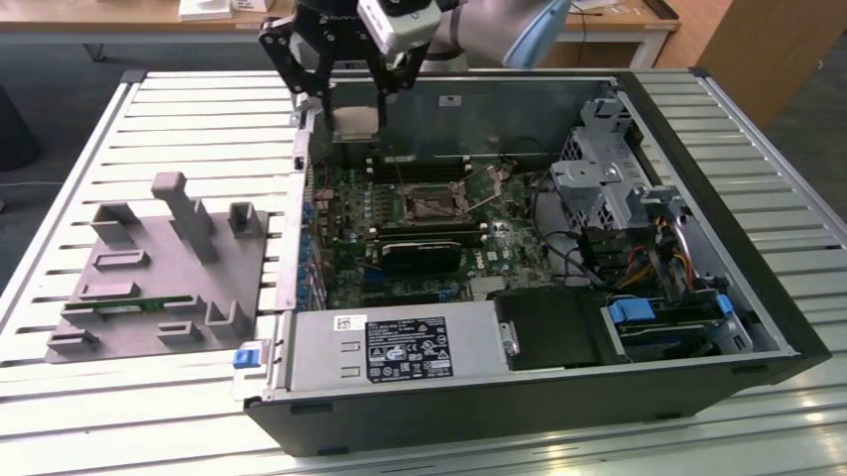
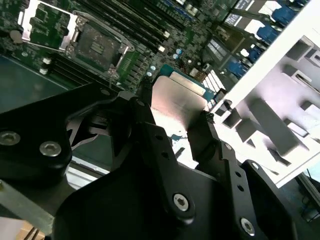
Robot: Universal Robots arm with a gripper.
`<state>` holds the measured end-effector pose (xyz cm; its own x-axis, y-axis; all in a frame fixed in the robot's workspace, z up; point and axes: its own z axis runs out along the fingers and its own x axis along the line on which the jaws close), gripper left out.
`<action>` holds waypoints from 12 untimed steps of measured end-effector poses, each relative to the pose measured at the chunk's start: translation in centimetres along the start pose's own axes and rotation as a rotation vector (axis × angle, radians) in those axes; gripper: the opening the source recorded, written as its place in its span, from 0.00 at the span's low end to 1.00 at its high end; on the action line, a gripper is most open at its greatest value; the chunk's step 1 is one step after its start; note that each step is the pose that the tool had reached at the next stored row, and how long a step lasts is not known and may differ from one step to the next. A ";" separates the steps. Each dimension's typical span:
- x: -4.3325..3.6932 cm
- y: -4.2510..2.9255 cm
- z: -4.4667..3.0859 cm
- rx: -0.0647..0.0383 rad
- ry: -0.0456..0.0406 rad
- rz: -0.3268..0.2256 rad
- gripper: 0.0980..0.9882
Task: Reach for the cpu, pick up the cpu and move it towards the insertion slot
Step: 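Pick up the cpu and move it towards the insertion slot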
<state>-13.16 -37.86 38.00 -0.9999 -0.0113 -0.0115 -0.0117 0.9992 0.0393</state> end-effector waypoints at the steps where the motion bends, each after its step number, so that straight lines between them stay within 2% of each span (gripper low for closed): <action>1: -0.31 0.05 0.06 0.000 0.0000 0.001 0.49; 7: -2.13 0.32 0.44 0.000 -0.0002 0.006 0.49; 12: -3.28 0.39 0.61 0.000 -0.0007 0.012 0.49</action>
<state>-9.88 -37.41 37.44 -0.9999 0.0007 -0.0117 0.0003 0.9992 0.0391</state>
